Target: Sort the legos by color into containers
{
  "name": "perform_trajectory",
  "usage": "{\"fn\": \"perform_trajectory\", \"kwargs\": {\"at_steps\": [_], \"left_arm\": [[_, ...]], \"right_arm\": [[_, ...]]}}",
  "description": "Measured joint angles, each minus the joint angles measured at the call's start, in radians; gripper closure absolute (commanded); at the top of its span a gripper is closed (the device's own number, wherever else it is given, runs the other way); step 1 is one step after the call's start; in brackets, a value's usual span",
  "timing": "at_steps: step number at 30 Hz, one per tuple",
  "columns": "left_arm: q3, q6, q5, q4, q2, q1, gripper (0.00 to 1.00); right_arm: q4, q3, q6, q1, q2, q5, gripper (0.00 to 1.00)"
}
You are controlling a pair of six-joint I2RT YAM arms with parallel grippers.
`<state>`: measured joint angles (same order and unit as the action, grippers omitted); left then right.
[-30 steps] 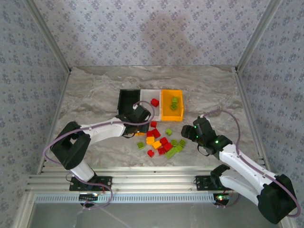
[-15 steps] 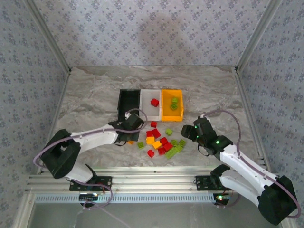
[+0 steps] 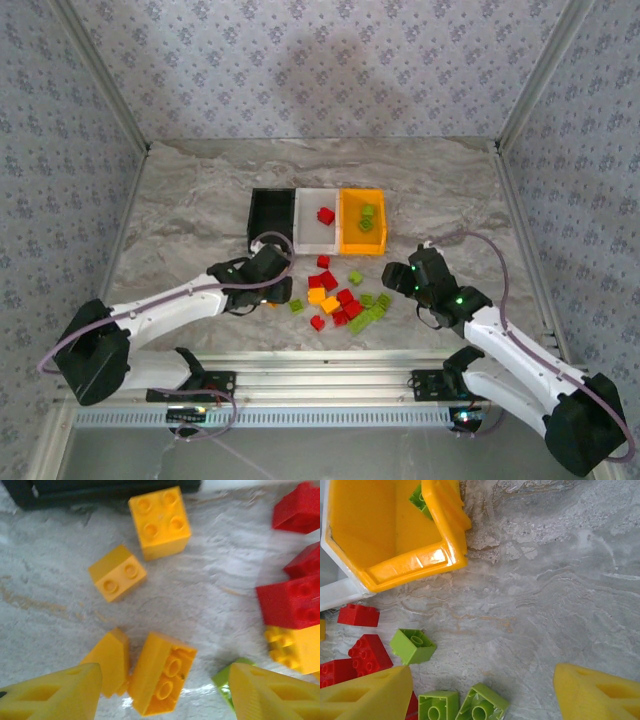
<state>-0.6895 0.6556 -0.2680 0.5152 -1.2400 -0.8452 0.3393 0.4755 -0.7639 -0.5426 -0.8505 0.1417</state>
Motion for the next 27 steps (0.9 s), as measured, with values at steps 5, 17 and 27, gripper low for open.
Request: {"fn": "perform_trajectory", "kwargs": {"at_steps": [5, 17, 27], "left_arm": [[0.063, 0.020, -0.014, 0.029, 0.055, 0.035, 0.30], [0.085, 0.023, 0.046, -0.124, 0.049, 0.188, 0.35], [0.082, 0.027, 0.084, -0.219, -0.088, 0.198, 0.46]], "right_arm": [[0.000, -0.001, 0.000, 0.000, 0.006, 0.000, 0.24], [0.001, -0.006, -0.007, 0.000, 0.015, 0.000, 0.24], [0.001, -0.008, -0.007, 0.000, 0.022, 0.000, 0.24]]}}
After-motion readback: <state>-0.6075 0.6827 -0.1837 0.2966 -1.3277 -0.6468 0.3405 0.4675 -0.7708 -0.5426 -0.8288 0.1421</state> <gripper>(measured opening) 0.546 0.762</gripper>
